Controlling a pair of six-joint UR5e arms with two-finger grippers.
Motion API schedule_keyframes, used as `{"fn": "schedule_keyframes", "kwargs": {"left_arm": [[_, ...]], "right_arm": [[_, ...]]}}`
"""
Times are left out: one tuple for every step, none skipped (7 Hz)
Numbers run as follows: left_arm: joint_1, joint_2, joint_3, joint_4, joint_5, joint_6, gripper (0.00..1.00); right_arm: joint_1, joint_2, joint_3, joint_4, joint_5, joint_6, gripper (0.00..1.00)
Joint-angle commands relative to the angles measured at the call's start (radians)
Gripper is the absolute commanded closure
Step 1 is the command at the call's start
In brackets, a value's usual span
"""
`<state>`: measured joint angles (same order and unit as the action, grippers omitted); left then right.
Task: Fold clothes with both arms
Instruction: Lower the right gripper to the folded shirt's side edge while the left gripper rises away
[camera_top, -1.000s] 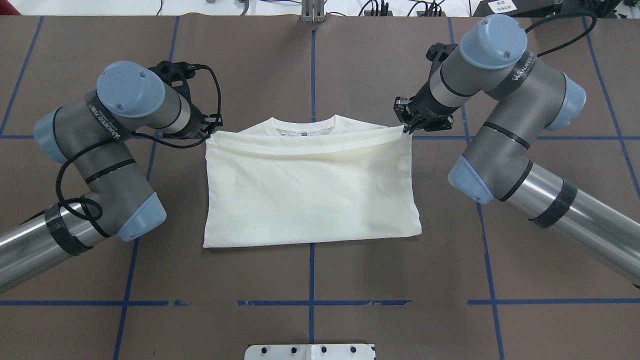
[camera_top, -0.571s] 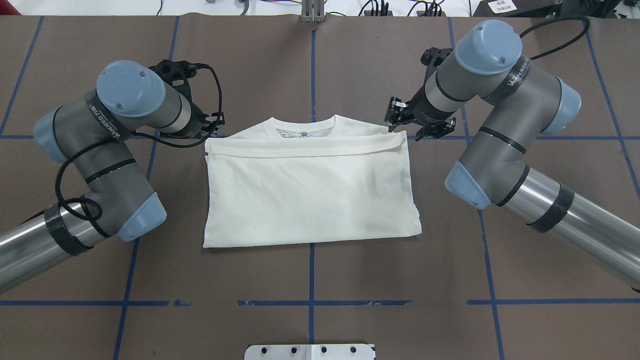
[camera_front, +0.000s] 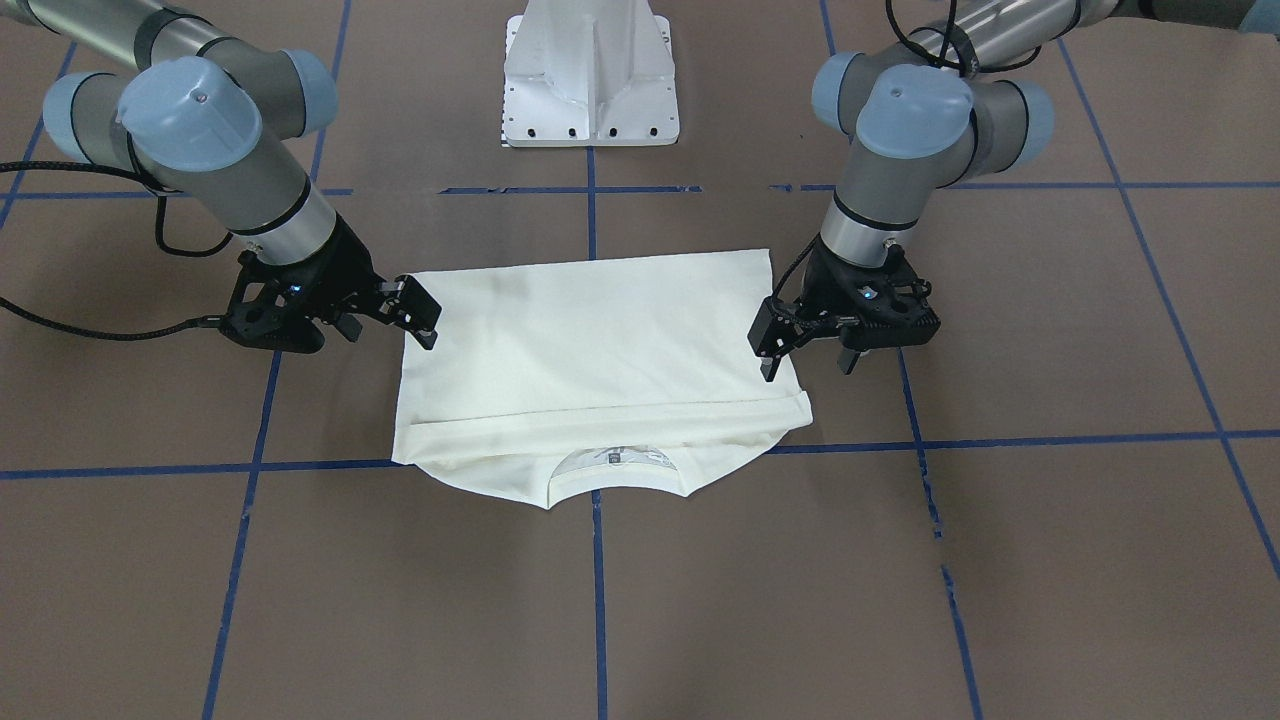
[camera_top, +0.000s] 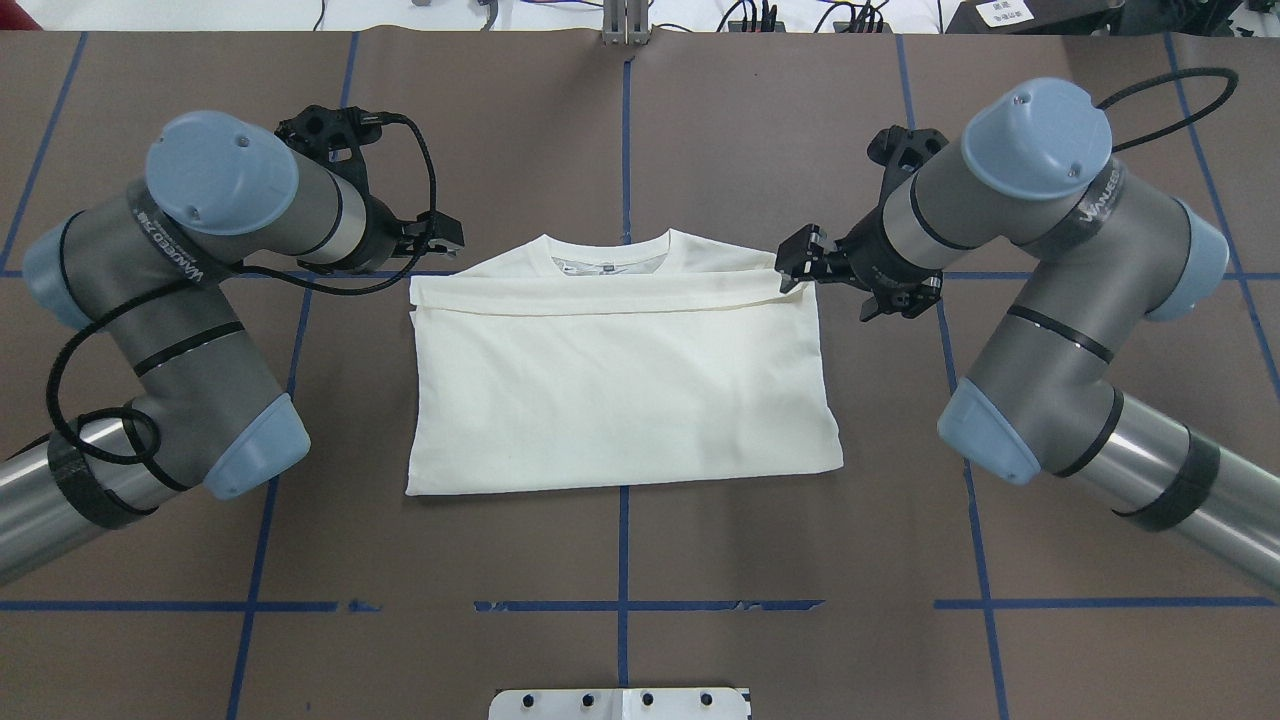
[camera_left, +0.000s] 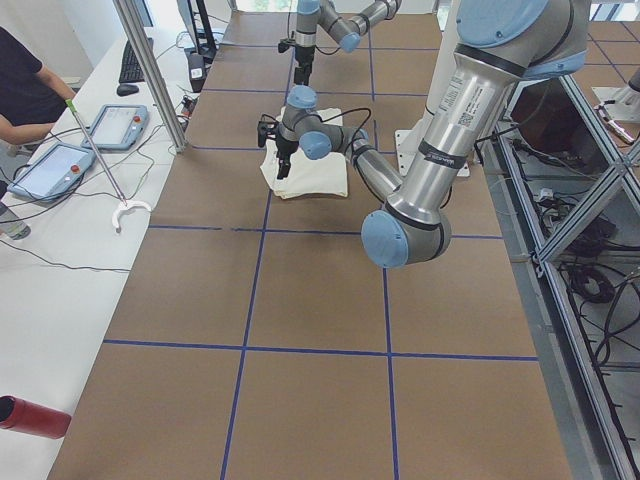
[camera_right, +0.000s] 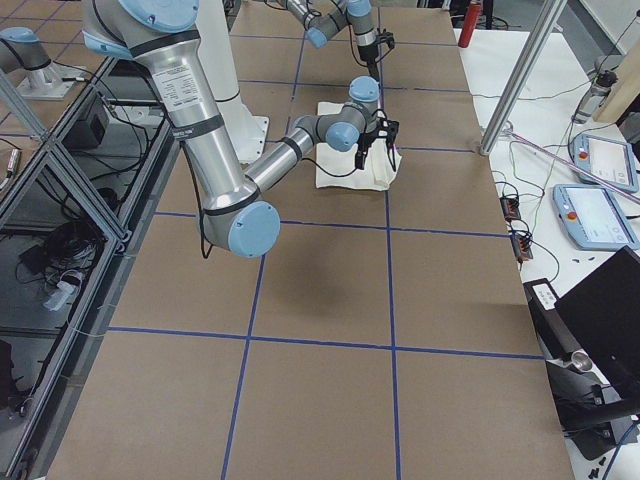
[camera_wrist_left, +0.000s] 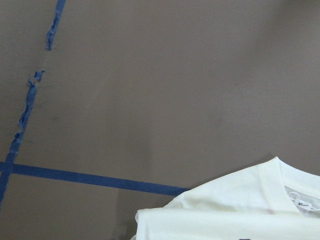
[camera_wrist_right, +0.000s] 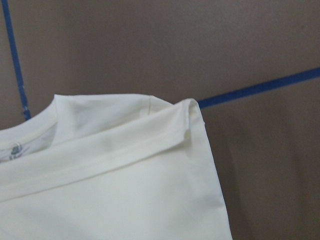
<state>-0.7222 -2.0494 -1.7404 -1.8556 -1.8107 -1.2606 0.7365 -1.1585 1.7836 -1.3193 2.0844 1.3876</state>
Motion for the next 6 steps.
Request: {"fn": "schedule_keyframes", "kwargs": {"left_arm": [[0.004,0.017,-0.048,0.021,0.002,-0.005,0.0],[0.004,0.015,-0.065,0.032,0.004,-0.006,0.0],[0.009,0.014,-0.077,0.033,0.004,-0.008,0.0],[0.01,0.015,-0.083,0.033,0.004,-0.01,0.0],[0.01,0.015,-0.083,0.035,0.005,-0.01,0.0],[0.01,0.015,-0.082,0.033,0.004,-0.008,0.0]], "right_arm": [[-0.104,-0.055,0.028,0.002,-0.08,0.057,0.0],[-0.165,-0.087,0.027,0.003,-0.14,0.057,0.0],[-0.17,-0.096,0.034,0.005,-0.151,0.056,0.0],[-0.192,-0.104,0.033,0.005,-0.156,0.057,0.0],[-0.204,-0.104,0.03,0.005,-0.158,0.057,0.0],[-0.218,-0.104,0.028,0.005,-0.158,0.059,0.01]]}}
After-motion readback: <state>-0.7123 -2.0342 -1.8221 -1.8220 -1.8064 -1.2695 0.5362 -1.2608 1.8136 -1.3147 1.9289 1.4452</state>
